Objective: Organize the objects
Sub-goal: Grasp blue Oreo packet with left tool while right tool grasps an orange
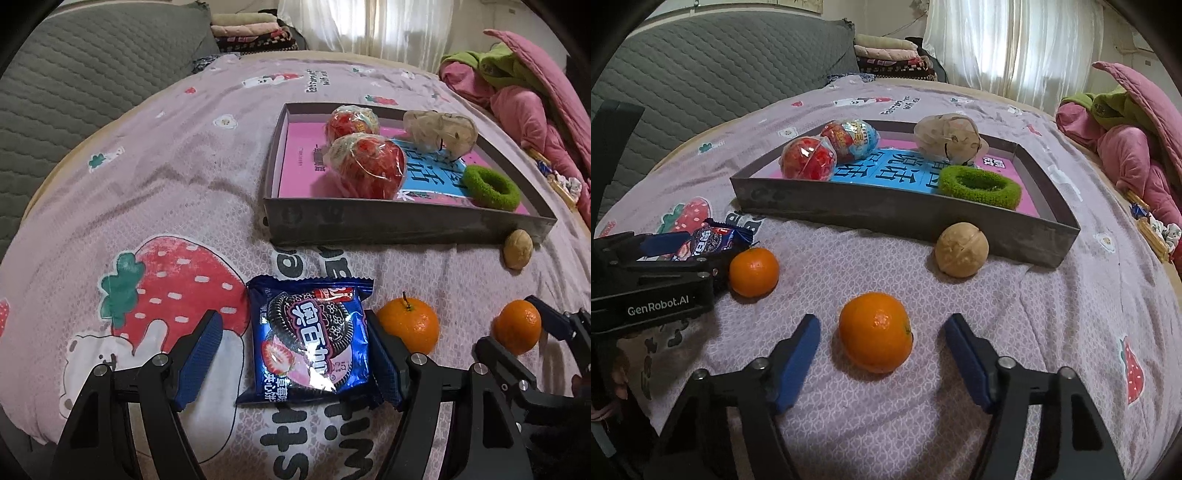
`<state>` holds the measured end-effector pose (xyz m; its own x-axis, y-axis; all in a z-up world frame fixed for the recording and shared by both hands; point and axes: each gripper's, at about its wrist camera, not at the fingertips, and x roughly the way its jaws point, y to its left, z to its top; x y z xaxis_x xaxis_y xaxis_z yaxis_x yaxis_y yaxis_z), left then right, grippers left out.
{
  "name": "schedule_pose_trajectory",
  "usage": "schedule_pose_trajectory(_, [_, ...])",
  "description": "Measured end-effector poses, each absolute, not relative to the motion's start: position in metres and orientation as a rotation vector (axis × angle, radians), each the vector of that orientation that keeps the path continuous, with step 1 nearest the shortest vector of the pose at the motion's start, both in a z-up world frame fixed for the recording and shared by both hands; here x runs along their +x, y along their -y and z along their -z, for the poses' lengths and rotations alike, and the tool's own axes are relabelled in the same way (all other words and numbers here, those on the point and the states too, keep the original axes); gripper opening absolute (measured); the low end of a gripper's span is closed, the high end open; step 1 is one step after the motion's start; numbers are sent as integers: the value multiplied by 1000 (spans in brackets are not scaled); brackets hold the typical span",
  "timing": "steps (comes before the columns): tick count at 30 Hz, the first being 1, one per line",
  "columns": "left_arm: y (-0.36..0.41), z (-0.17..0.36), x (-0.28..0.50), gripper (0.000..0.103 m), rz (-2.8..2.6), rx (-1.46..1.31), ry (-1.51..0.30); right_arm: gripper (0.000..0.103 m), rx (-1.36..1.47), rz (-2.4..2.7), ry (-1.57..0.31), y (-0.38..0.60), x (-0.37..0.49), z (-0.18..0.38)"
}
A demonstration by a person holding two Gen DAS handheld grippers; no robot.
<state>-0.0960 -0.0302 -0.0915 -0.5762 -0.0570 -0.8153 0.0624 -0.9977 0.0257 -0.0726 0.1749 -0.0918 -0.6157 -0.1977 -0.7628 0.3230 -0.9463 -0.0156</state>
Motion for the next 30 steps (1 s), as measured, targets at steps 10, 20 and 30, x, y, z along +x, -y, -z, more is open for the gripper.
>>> schedule_pose_trajectory(10, [27, 91, -96, 57, 2783, 1422, -32, 34, 1168, 2586, -245, -171, -72, 93])
schedule_pose_trajectory(20, [25, 88, -91, 54, 2809, 1417, -21, 34, 1154, 2581, -239, -172, -69, 92])
schedule_pose_trajectory(30, [23, 77, -80, 54, 2849, 1376, -16, 34, 1130, 2577, -206, -177, -64, 85])
